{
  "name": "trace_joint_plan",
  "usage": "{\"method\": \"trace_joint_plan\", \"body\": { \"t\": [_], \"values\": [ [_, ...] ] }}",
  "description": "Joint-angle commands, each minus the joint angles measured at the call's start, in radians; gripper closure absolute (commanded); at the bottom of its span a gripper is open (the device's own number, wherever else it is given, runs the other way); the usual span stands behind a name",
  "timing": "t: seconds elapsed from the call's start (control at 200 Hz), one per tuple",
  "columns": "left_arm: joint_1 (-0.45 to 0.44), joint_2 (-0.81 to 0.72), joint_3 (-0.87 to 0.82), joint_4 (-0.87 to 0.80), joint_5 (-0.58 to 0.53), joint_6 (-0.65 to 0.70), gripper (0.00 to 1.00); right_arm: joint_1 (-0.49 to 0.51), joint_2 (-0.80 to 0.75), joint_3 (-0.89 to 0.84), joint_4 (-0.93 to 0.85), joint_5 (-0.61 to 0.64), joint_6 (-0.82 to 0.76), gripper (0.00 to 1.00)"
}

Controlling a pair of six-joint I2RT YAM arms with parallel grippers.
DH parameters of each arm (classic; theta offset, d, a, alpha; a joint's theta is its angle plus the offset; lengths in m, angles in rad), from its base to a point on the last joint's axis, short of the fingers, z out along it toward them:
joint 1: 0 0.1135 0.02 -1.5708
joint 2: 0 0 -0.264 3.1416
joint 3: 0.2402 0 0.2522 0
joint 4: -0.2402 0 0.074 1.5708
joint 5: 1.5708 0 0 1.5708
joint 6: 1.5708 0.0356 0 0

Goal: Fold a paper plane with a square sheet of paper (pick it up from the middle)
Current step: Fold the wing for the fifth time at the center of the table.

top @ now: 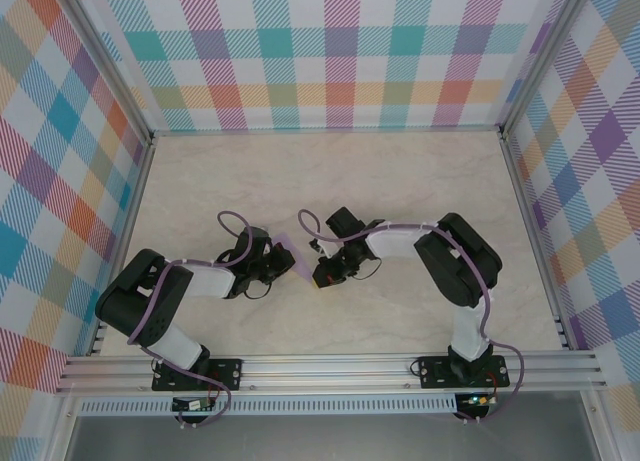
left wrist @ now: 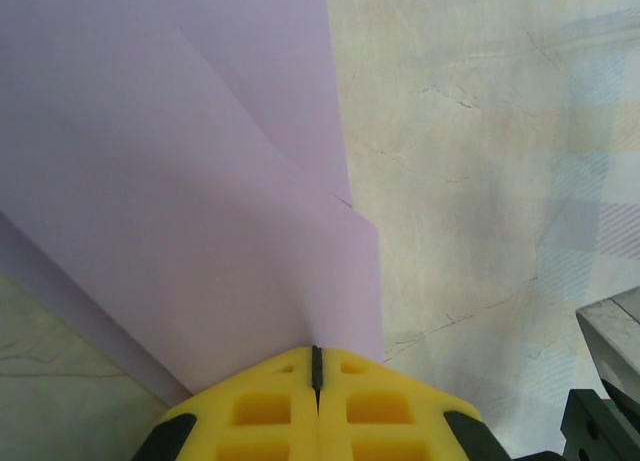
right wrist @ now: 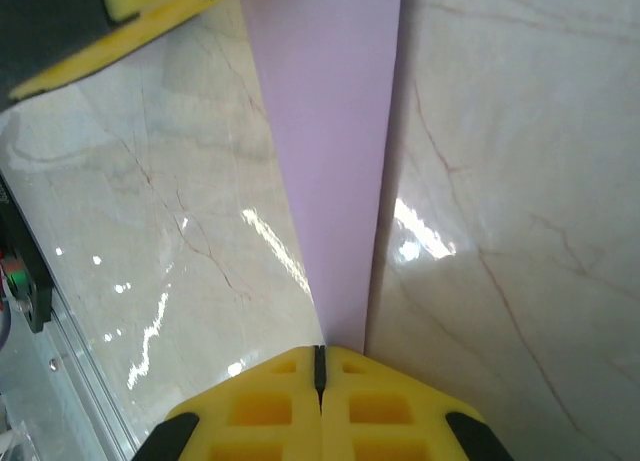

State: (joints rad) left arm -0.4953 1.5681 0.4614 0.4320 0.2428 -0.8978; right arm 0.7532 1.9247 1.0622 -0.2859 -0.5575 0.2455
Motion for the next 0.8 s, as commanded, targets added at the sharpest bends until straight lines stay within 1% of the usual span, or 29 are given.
{"method": "trace_joint_plan", "body": {
  "t": [0.0,0.15,0.215,0.275,0.33,0.51,0.645,0.795],
  "values": [
    [-0.005,0.03,-0.001,-0.077,-0.041,0.011,1.0,0.0,-0.003,-0.03,-0.087,0.025,-0.025,1.0],
    [-0.013,-0.009,0.001,-0.007,0.034,0.015,0.99,0.001,0.015,-0.009,-0.078,0.059,0.006,1.0],
    [-0.037,-0.041,0.005,0.012,0.038,0.015,0.97,0.001,0.025,-0.003,-0.079,0.078,0.022,1.0],
    [-0.068,-0.064,0.003,0.029,0.006,-0.003,0.96,0.0,0.033,0.0,-0.083,0.091,0.034,1.0],
    [-0.108,-0.072,-0.01,0.078,-0.04,-0.034,0.95,0.001,0.042,0.002,-0.084,0.101,0.044,1.0],
    [-0.202,-0.042,-0.035,0.186,-0.135,-0.089,0.94,0.001,0.055,0.001,-0.085,0.116,0.065,1.0],
    [-0.232,0.006,-0.055,0.231,-0.154,-0.106,0.95,0.0,0.057,0.001,-0.09,0.123,0.073,1.0],
    [-0.239,0.029,-0.092,0.271,-0.175,-0.122,0.96,0.001,0.06,-0.005,-0.084,0.123,0.081,1.0]
  ]
}}
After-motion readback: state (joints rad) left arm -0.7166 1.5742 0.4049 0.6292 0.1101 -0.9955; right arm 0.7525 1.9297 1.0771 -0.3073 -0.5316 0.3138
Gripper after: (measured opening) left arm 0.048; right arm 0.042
